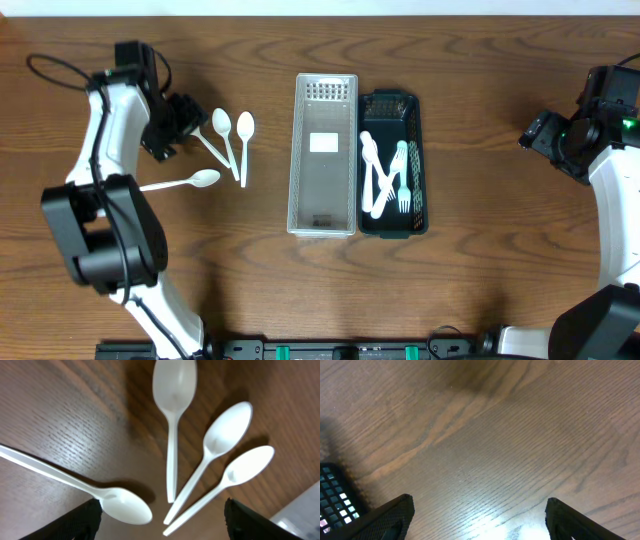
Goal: Pack container
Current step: 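Reach the left gripper to the white spoons and grasp one, then place the white spoon into the clear basket with the left gripper, then grasp another white spoon with the left gripper, then place the white spoon into the clear basket and return left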
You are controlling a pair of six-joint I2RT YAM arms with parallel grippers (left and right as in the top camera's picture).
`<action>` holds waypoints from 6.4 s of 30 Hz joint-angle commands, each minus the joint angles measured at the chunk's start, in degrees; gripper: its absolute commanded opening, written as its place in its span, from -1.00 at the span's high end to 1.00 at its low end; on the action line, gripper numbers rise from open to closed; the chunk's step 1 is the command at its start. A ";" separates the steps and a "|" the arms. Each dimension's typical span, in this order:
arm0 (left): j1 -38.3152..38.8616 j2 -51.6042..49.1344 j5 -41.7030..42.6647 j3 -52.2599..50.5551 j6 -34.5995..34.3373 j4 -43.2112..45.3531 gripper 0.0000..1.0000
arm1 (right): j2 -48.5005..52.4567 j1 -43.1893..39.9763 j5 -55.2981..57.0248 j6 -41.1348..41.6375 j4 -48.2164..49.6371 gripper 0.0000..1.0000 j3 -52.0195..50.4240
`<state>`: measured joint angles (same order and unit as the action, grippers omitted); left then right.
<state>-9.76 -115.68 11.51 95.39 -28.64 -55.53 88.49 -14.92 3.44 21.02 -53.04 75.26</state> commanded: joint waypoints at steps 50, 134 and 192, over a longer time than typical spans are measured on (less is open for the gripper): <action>2.82 -12.39 -4.70 9.29 8.31 -10.19 0.88 | 0.28 -0.39 -0.70 0.33 -2.69 -0.63 0.00; 12.74 -17.07 -13.07 9.66 15.52 -4.85 -0.34 | 0.28 -0.39 -0.70 0.13 -1.88 -0.61 0.00; 39.67 3.17 -13.31 11.02 10.47 -12.92 -0.18 | 0.28 -0.39 -0.70 0.11 -2.40 -0.61 0.00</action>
<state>31.46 -114.67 -1.52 104.49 -19.22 -67.09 88.51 -14.92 2.76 21.02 -55.27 75.26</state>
